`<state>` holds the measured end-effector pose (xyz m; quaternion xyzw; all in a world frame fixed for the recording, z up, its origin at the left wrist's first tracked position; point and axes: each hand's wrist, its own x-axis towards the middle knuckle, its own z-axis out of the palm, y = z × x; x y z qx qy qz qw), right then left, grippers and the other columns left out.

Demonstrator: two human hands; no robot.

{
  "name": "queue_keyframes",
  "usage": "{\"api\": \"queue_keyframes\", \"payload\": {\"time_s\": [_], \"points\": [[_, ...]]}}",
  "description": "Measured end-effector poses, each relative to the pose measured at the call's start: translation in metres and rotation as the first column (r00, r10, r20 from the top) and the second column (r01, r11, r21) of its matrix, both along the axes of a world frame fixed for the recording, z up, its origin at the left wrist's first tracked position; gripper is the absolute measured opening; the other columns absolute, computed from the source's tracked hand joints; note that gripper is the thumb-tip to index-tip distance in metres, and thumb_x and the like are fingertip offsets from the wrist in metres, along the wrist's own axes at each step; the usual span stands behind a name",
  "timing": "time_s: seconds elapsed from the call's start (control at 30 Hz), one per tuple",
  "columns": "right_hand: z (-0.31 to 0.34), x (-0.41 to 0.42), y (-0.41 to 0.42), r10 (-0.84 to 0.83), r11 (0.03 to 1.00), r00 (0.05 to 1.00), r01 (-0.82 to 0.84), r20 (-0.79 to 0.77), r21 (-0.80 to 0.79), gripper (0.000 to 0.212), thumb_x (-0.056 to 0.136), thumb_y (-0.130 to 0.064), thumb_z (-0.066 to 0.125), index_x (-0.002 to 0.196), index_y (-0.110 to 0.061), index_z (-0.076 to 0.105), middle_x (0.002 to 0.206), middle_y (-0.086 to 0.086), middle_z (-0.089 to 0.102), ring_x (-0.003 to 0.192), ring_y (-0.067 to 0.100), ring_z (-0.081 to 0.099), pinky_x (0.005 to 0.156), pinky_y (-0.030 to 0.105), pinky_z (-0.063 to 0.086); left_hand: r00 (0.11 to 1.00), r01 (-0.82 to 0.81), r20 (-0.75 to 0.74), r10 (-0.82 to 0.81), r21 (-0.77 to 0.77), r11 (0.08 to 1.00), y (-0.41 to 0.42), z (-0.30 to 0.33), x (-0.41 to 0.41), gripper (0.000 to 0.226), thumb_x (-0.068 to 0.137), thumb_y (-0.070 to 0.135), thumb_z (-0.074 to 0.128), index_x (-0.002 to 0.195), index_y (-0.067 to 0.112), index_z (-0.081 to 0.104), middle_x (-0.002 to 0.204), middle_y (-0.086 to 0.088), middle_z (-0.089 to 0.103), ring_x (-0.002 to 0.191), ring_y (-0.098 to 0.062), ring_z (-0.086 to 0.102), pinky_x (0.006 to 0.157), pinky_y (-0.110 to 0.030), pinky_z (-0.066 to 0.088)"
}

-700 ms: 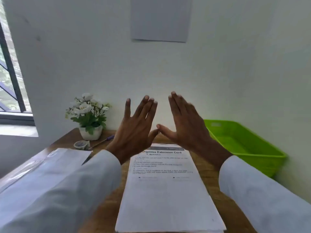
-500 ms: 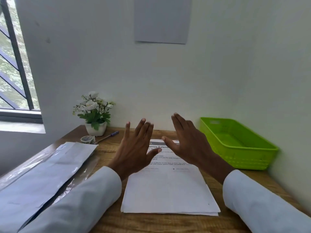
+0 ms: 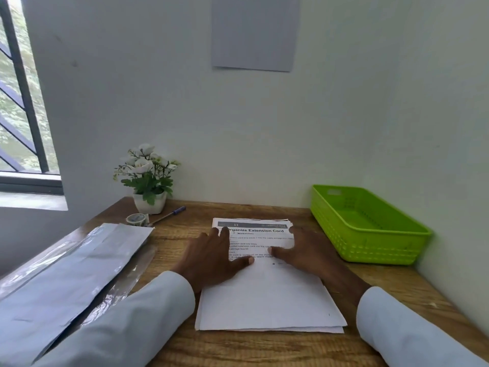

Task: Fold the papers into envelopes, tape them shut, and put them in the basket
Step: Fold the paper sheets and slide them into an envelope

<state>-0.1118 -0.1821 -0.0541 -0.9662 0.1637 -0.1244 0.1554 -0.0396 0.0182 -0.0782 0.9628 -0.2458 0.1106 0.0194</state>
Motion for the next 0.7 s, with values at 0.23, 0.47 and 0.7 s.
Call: {"api": "queue_keyframes", "payload": {"time_s": [0.23, 0.47, 0.7], "points": [[-0.014, 0.017, -0.013, -0.169, 0.725, 0.944, -0.075, 0.283, 0.685, 0.069, 0.061, -0.006, 0.087, 0.121, -0.015, 0.055, 0.111, 0.001, 0.064, 0.101, 0.023, 0.065, 0.086, 0.042, 0.055, 0.993, 0.017, -0.108, -0.037, -0.174, 0.985, 0.0, 0.01, 0.002, 0.088, 0.072, 0.077, 0.055, 0.138, 0.02, 0.04, 0.138, -0.007, 0.048, 0.119, -0.028, 0.05, 0.091, -0.036, 0.043], [-0.015, 0.018, -0.022, -0.155, 0.215, 0.95, -0.236, 0.271, 0.948, 0.06, 0.068, 0.016, 0.076, 0.12, -0.003, 0.055, 0.11, 0.016, 0.072, 0.09, 0.034, 0.073, 0.069, 0.041, 0.061, 0.961, -0.039, -0.252, -0.116, -0.535, 0.844, 0.002, 0.002, 0.023, 0.093, 0.062, 0.06, 0.08, 0.139, 0.027, 0.04, 0.138, 0.002, 0.044, 0.122, -0.015, 0.046, 0.087, -0.024, 0.037], [-0.02, 0.023, -0.026, -0.096, 0.179, 0.956, -0.256, 0.276, 0.95, 0.028, 0.078, 0.01, 0.071, 0.104, 0.0, 0.066, 0.097, 0.017, 0.077, 0.075, 0.026, 0.075, 0.061, 0.035, 0.061, 0.823, -0.312, -0.455, -0.34, -0.862, 0.399, 0.011, 0.002, 0.045, 0.076, 0.061, 0.007, 0.089, 0.121, 0.023, 0.045, 0.105, 0.01, 0.061, 0.084, -0.001, 0.063, 0.052, -0.009, 0.048]]}}
